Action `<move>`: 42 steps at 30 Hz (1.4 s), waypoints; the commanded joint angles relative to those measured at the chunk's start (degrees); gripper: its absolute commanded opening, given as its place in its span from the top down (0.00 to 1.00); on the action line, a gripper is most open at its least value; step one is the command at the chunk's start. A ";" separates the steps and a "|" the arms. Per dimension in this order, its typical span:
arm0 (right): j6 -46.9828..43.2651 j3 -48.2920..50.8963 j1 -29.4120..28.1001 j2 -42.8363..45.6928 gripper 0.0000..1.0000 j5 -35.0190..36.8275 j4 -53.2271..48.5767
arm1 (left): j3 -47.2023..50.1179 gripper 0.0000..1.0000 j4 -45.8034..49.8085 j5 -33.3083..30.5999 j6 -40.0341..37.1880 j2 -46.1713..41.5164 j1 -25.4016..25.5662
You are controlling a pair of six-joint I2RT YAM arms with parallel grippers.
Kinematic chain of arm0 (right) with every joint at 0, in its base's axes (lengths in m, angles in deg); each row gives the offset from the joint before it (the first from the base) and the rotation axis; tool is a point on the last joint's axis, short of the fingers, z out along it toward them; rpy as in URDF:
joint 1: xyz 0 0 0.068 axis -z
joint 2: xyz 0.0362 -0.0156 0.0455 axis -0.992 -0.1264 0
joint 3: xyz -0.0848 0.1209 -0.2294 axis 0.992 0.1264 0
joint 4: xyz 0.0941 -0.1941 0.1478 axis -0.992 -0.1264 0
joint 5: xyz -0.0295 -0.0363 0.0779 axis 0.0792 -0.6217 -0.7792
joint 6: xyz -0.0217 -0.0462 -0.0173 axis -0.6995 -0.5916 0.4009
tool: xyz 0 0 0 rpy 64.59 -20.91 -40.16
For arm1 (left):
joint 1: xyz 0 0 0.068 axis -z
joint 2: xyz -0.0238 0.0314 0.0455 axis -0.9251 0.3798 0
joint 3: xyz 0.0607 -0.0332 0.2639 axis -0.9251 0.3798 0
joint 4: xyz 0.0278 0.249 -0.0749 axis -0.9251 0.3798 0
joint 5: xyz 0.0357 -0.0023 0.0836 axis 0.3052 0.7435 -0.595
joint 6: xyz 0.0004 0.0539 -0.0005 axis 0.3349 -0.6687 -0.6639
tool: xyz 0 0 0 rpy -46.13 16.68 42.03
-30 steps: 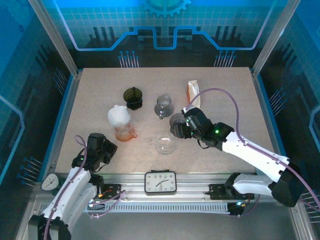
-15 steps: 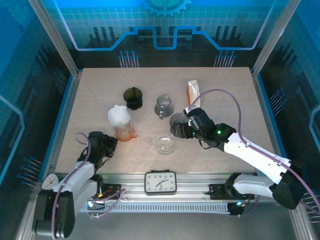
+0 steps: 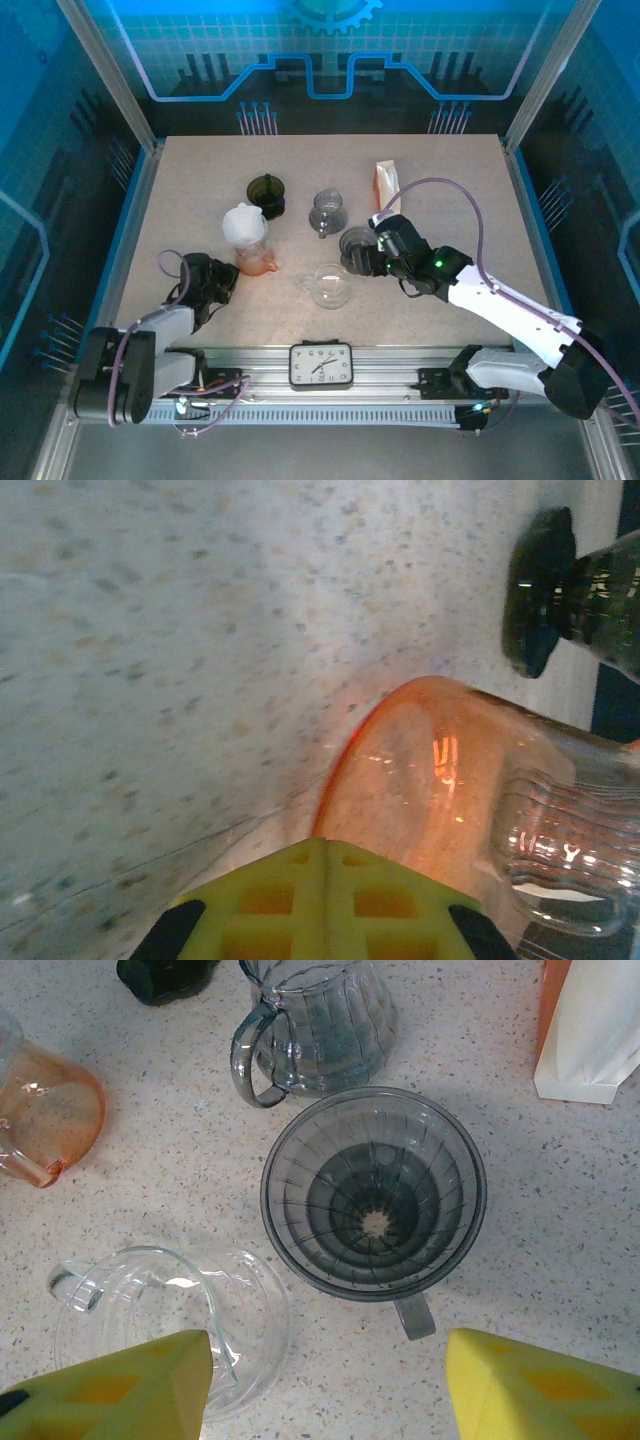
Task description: Place the coffee filter in the dripper
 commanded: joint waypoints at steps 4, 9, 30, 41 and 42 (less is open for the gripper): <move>1.29 0.81 0.90 -1.48 0.36 -0.45 1.12 | -3.70 1.00 -11.92 4.28 0.75 8.92 0.12; 1.81 0.50 1.00 -2.96 0.36 -0.76 1.11 | -4.55 1.00 -15.12 3.96 2.10 13.24 1.05; 1.86 -5.96 11.88 -19.37 0.34 -6.69 2.44 | -6.98 0.79 30.64 -6.36 -1.89 -31.22 -1.82; 2.33 -11.02 17.24 -28.93 0.42 -9.99 6.12 | -17.79 0.26 33.76 -3.58 -8.84 -35.70 -1.72; 2.27 -11.34 17.45 -29.90 0.44 -10.33 6.12 | -19.16 0.21 33.67 -3.11 -9.75 -35.31 -1.70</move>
